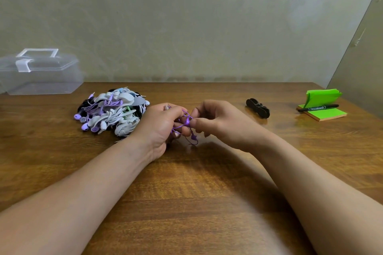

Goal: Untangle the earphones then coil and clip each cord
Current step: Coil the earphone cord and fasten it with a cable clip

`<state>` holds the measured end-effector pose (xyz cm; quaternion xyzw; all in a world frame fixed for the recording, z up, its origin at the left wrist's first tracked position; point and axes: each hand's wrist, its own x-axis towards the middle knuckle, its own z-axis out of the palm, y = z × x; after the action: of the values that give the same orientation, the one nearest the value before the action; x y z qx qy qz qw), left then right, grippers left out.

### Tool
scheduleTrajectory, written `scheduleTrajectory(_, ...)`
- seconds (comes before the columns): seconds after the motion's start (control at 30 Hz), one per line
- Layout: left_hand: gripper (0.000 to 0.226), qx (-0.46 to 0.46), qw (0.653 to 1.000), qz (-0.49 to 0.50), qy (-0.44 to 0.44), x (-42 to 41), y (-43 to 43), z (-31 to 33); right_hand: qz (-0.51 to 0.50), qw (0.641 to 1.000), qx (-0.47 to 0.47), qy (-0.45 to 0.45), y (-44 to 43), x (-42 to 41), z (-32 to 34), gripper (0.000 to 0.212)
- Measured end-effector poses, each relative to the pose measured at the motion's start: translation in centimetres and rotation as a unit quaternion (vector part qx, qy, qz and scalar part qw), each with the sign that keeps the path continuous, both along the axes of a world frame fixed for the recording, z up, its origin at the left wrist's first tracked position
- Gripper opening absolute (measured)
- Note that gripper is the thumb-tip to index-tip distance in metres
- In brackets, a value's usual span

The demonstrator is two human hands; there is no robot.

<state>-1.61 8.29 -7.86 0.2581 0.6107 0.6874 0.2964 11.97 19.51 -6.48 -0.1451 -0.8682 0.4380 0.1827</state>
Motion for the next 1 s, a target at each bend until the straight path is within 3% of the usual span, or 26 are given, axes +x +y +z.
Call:
scheduleTrajectory(0.17,0.013,0.005,1.0,-0.006,0.003,-0.4,-0.3,0.1,-0.003,0.999,0.027,0.021,0.0,-0.2,-0.2,0.01)
scheduleTrajectory(0.3,0.016,0.043,0.995,-0.077,-0.041,-0.4,-0.4,0.3,-0.033,0.997,0.044,0.044,0.2,-0.5,-0.6,0.012)
scheduleTrajectory(0.47,0.02,0.087,0.982,-0.153,-0.066,-0.6,-0.9,0.7,-0.021,0.992,-0.081,0.089,0.9,-0.6,-0.9,0.018)
scheduleTrajectory(0.63,0.022,0.091,0.98,-0.171,-0.049,-0.6,-1.1,0.9,0.014,0.976,-0.195,0.1,1.3,-0.7,-1.0,0.009)
scheduleTrajectory(0.87,0.008,0.05,0.992,-0.107,0.036,-0.6,-0.5,0.0,-0.035,0.99,-0.082,0.109,0.7,-0.6,-1.0,0.012)
scheduleTrajectory(1.0,0.006,0.057,0.994,-0.089,0.027,-0.9,-0.2,-0.4,-0.055,0.995,0.03,0.079,0.1,-0.5,-0.9,0.002)
